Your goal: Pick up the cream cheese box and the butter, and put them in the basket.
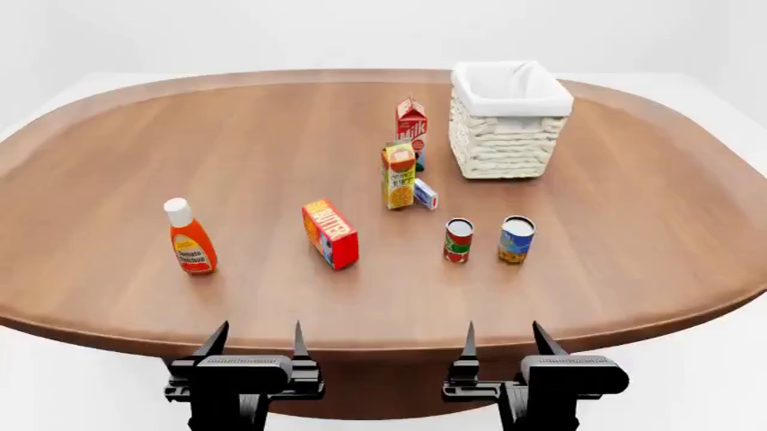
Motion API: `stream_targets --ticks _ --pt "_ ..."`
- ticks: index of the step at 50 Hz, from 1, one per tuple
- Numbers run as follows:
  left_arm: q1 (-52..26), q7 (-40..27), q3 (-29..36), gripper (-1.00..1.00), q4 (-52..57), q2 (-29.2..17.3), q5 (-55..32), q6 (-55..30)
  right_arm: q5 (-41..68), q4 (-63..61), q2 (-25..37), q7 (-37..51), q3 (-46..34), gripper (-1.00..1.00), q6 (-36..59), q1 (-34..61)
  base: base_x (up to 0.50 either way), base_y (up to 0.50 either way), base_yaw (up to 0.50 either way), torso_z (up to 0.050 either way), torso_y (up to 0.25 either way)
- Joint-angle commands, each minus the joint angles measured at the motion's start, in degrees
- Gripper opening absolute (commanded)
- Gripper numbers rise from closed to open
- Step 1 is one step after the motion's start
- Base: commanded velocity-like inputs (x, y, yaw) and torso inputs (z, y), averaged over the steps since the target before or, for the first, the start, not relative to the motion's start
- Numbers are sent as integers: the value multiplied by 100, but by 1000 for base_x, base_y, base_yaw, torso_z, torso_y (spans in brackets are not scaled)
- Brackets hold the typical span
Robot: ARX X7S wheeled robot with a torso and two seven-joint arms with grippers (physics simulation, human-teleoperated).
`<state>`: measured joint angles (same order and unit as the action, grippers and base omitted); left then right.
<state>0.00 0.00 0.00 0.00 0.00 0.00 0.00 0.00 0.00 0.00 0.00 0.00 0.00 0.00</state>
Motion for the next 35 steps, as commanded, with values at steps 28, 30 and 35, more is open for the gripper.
stream_targets --ticks 28,30,35 --pt "-63 -369 204 100 -67 -232 -335 -144 94 4 205 285 -318 100 18 -31 0 0 0 0 0" --pt "-57 -399 249 100 -69 -253 -342 -138 121 -3 232 318 -350 100 35 -33 0 0 0 0 0" --pt "-51 -453 310 100 -61 -308 -404 -144 182 -17 285 389 -418 100 59 -33 0 0 0 0 0"
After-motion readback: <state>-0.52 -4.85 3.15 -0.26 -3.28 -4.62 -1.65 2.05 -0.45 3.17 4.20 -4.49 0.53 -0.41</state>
